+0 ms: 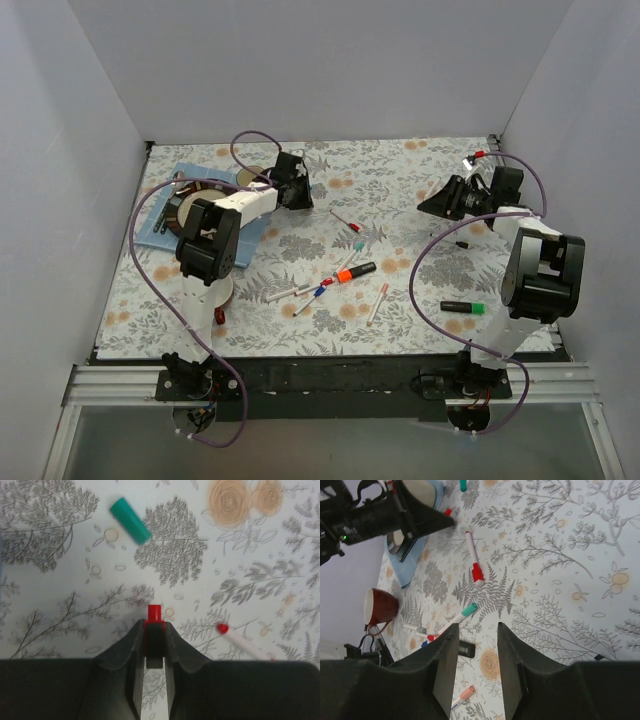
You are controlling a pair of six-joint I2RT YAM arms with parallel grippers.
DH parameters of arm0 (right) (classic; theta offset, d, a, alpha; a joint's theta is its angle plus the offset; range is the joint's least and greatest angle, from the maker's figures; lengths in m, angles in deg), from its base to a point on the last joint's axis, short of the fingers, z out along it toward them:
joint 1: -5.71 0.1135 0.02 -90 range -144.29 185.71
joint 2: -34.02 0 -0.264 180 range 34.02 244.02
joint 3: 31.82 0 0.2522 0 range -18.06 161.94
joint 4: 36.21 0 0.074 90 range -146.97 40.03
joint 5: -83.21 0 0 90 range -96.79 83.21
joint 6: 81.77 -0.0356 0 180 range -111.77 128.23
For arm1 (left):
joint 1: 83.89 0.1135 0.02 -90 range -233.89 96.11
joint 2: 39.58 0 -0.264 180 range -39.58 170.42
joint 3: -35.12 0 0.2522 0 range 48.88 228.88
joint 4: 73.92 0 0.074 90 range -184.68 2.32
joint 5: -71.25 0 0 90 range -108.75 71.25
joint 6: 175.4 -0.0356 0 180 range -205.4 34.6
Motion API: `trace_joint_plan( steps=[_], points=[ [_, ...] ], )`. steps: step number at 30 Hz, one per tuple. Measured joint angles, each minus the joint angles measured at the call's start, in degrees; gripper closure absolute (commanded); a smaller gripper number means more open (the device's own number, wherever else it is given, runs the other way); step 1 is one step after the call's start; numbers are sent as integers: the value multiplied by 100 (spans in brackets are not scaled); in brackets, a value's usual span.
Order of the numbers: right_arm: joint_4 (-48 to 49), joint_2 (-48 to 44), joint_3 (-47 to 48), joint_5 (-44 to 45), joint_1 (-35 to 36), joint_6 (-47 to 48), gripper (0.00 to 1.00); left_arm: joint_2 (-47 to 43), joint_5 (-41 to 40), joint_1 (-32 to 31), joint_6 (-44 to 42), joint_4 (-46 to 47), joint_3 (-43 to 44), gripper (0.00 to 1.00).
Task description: Open the pen caps
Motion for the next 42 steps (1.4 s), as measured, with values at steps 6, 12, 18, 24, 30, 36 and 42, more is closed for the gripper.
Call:
trace_joint_plan(
  steps=[6, 12, 18, 24, 30, 36, 42],
  points=[
    [74, -70, -352, -505, -4, 50, 54, 756, -793, 20, -240, -560, 1276, 91],
    [94, -70, -352, -717, -26, 85, 53, 1228, -1084, 70, -365, -997, 2085, 75],
    [46, -70, -352, -774, -52, 240, 52, 1233, -1093, 103, -407, -1274, 2210, 56],
    [-256, -72, -352, -772, -52, 678, 52, 1224, -977, 111, -411, -1360, 2282, 46],
    [-1019, -140, -317, -459, 190, 1834, 51, 767, -428, 118, -452, -1386, 2072, 33],
    [-2247, -181, 472, 837, 1519, 3648, 48, -1394, 426, 155, -540, -835, 463, 4],
    [-3182, 44, 1818, 2452, 3051, 4817, 30, -4328, 944, 225, -444, 175, -1888, 2]
  ],
)
